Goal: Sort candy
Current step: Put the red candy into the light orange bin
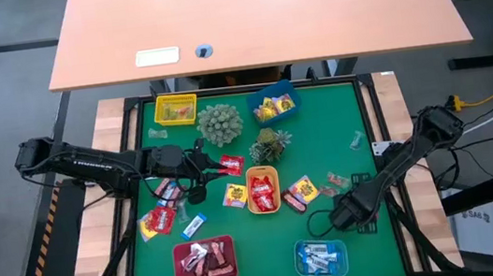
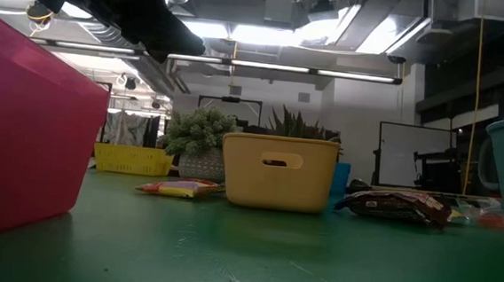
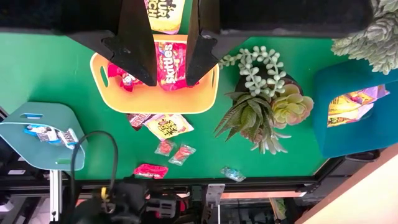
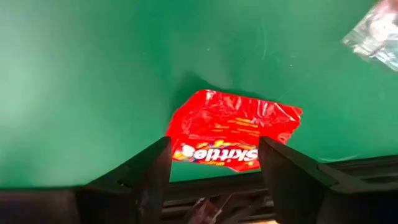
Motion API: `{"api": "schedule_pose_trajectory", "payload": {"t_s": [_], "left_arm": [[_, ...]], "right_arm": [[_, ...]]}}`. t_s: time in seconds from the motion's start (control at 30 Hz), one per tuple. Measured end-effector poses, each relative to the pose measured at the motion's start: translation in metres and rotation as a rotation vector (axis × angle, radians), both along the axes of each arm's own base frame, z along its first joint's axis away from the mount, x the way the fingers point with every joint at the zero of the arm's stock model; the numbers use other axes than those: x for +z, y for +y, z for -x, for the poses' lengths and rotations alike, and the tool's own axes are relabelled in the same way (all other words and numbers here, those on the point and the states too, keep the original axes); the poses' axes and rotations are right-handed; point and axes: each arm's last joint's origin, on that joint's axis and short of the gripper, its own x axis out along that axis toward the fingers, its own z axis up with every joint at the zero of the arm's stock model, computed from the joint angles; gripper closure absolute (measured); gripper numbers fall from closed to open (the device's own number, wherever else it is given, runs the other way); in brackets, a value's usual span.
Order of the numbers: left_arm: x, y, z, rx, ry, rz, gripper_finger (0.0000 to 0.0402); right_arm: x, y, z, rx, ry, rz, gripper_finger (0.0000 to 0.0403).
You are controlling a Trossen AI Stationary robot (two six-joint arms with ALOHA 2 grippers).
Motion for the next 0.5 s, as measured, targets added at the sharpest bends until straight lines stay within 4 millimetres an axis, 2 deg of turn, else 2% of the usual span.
{"api": "schedule_pose_trajectory", "payload": {"t_s": [0.23, 0.4, 0.5], "left_arm": [[0.000, 0.000, 0.000, 0.000, 0.000, 0.000, 0.0329], [0.000, 0.000, 0.000, 0.015, 0.000, -0.006, 0.0329], [0.000, 0.001, 0.000, 0.035, -0.001, -0.014, 0.0329]], "right_arm": [[-0.026, -0.007, 0.009, 0.006, -0.030, -0.027, 0.0166], [-0.029, -0.009, 0.012, 0.028, -0.028, -0.046, 0.0168], [-0.028, -0.008, 0.010, 0.038, -0.029, -0.061, 0.0183]]}}
